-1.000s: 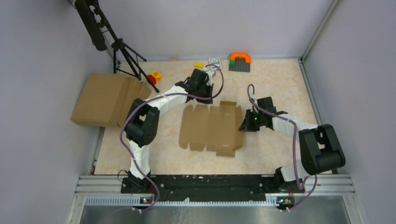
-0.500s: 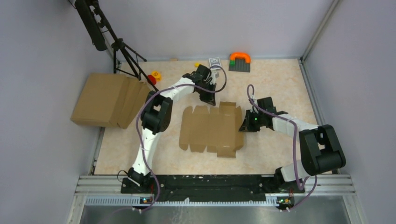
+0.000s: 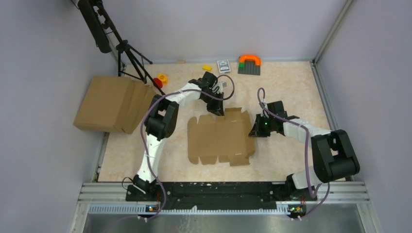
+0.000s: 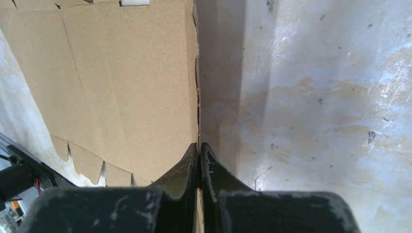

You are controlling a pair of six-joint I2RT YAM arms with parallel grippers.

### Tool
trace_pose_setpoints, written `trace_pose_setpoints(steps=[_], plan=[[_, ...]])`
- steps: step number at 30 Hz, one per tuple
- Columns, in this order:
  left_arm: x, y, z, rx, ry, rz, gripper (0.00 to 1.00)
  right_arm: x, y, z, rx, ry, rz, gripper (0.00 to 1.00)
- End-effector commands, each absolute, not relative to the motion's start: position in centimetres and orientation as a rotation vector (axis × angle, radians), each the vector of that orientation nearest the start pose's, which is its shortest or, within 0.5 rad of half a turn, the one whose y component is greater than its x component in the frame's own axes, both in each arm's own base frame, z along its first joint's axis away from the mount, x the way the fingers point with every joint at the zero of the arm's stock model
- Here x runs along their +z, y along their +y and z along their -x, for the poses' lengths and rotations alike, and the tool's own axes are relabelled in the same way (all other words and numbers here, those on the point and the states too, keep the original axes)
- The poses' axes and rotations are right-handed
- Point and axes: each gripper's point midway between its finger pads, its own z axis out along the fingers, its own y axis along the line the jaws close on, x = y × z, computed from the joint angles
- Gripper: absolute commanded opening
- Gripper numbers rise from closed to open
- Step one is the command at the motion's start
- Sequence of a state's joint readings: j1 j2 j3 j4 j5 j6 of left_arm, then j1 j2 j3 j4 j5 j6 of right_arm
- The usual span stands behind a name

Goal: Fold the paper box

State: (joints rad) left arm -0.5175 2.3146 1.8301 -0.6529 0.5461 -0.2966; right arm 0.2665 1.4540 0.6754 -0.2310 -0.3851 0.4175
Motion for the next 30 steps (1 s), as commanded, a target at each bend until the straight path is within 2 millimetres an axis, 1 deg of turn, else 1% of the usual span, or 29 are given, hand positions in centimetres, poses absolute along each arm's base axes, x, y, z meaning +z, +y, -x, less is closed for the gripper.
trace_pose_setpoints(steps=[1,5,8,9,10,12,15,17,22,25,26,28,29,30], plan=[[7.9,-34.5,-37.0,-1.098,2.688,-0.520,0.00,4.1,15.5,-28.1,0.690,2.594,-0.070,0.00],[7.5,-33.4,-35.6,-1.059,2.706,-0.502,0.00,4.0,15.4,-28.1,0.684,2.594,-0.079,0.00],[7.7,-33.1,-35.0,-1.065,2.661,-0.473,0.00,3.8,15.4,-28.0,0.687,2.595,-0.090,0.00],[7.2,-32.8,-34.6,-1.069,2.652,-0.456,0.00,3.8,15.4,-28.0,0.688,2.595,-0.094,0.00],[7.3,-33.0,-34.6,-1.093,2.620,-0.449,0.00,3.8,15.5,-28.0,0.692,2.593,-0.092,0.00],[6.1,-32.8,-33.8,-1.121,2.637,-0.420,0.00,3.9,15.6,-28.1,0.697,2.589,-0.098,0.00],[4.1,-32.7,-33.6,-1.106,2.683,-0.393,0.00,4.1,15.7,-28.2,0.708,2.586,-0.103,0.00],[3.2,-32.5,-33.7,-1.086,2.703,-0.381,0.00,4.1,15.8,-28.1,0.716,2.586,-0.103,0.00],[1.6,-32.0,-34.2,-1.018,2.739,-0.351,0.00,4.3,15.7,-27.8,0.713,2.584,-0.097,0.00],[0.8,-31.7,-34.1,-0.986,2.767,-0.339,0.00,4.4,15.6,-27.7,0.707,2.585,-0.093,0.00],[0.7,-31.6,-34.1,-0.979,2.771,-0.335,0.00,4.5,15.5,-27.7,0.698,2.582,-0.089,0.02],[0.6,-31.5,-34.1,-0.972,2.773,-0.334,0.00,5.0,15.4,-27.9,0.688,2.561,-0.070,0.22],[0.6,-31.5,-34.1,-0.969,2.774,-0.335,0.00,5.2,15.1,-28.1,0.661,2.552,-0.077,0.29],[0.6,-31.5,-34.1,-0.965,2.774,-0.337,0.00,5.5,14.7,-28.4,0.627,2.545,-0.081,0.33]])
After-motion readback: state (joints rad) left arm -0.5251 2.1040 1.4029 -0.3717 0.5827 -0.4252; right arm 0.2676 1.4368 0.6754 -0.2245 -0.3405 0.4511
